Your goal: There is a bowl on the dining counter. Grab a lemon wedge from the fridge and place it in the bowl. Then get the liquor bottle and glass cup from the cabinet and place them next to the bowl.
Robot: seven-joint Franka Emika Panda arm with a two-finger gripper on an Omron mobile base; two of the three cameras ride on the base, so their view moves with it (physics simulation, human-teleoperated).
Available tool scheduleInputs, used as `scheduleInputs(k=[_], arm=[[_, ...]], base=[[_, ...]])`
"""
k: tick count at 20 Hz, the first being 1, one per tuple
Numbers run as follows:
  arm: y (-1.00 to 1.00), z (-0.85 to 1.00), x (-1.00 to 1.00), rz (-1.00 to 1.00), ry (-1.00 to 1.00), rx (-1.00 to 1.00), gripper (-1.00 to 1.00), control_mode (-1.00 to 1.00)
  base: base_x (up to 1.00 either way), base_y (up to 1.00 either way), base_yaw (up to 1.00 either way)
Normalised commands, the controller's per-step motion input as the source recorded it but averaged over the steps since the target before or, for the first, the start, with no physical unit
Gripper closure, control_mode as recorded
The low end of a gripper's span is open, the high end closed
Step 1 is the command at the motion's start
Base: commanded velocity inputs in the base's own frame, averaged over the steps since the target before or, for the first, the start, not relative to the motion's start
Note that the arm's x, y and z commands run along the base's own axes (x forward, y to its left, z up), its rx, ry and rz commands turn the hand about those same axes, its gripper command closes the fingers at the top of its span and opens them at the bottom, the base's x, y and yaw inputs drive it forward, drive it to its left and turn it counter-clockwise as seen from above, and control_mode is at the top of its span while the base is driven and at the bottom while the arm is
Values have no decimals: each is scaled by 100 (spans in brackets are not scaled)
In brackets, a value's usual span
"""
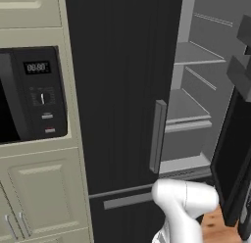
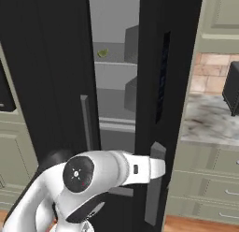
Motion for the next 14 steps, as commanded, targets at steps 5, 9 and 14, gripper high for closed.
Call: scheduleInputs(k=[5, 9, 14], arm=[[98, 74, -97, 5, 24, -57, -100, -100], [100, 15, -8, 3, 44, -79, -100, -100], [65, -19, 94, 0, 49, -59, -100, -100]], base=[[0, 0, 0], [0, 0, 0], [0, 0, 0]])
